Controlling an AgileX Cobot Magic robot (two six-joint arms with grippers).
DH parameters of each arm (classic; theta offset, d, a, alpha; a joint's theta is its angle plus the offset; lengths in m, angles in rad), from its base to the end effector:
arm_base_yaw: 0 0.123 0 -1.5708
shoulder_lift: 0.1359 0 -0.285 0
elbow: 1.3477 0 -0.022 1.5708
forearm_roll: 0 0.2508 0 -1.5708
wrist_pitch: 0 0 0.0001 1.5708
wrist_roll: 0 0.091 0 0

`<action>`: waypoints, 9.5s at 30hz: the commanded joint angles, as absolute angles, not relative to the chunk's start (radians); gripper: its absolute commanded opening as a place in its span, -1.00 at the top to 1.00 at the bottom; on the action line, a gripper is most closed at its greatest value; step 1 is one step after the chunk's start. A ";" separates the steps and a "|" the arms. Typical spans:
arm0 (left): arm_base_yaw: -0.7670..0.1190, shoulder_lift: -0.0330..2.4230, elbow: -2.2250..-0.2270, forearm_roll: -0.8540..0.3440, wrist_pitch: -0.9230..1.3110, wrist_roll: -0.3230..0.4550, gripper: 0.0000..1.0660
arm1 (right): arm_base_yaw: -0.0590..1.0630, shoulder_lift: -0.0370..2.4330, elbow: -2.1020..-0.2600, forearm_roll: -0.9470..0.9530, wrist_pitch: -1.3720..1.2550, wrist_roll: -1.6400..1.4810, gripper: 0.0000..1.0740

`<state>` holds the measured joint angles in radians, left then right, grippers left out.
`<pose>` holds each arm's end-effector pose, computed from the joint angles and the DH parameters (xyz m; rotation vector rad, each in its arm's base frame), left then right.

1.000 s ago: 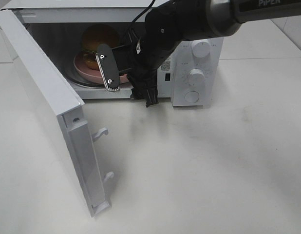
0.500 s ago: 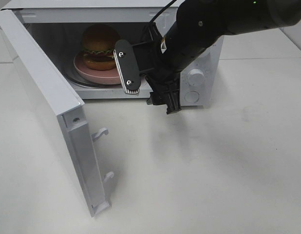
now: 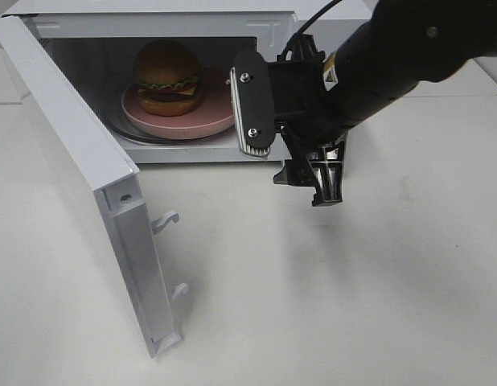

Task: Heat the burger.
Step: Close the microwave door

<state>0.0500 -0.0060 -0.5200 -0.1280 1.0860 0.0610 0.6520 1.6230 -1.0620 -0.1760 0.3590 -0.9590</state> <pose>-0.0090 -0.0107 0.2813 0.0210 2.0379 -0.0834 0.2799 0.2066 0.2412 -1.8568 1.5475 -0.2925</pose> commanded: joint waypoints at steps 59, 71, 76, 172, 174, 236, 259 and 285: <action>0.051 -0.022 -0.517 -0.128 1.072 0.060 -0.74 | 0.397 0.601 -0.631 -0.167 1.045 0.016 -0.42; 0.051 -0.022 -0.517 -0.128 1.072 0.060 -0.74 | 0.251 0.344 -0.521 -0.163 1.027 0.026 -0.42; 0.051 -0.022 -0.517 -0.128 1.072 0.060 -0.74 | 0.206 0.244 -0.505 -0.153 0.994 0.068 -0.42; 0.051 0.250 -0.463 -0.125 0.681 0.086 0.74 | 0.140 -0.035 -0.502 -0.142 0.992 0.073 -0.40; 0.051 0.279 -0.446 -0.125 0.648 0.092 1.00 | 0.140 -0.035 -0.502 -0.142 0.992 0.073 -0.40; -0.360 1.457 -0.229 0.091 -0.951 -0.041 1.00 | 0.140 -0.035 -0.502 -0.142 0.992 0.072 -0.40; -0.600 1.679 -0.475 -0.254 -0.952 0.065 1.00 | 0.140 -0.035 -0.502 -0.142 0.992 0.072 -0.40; -0.710 1.904 -0.963 -0.605 -0.761 0.294 1.00 | 0.140 -0.035 -0.502 -0.141 0.992 0.072 -0.40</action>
<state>-0.7080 1.8880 -0.9150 -0.5840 -0.7590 0.2890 0.1480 -0.0050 -0.5060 -0.1430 0.9960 0.0610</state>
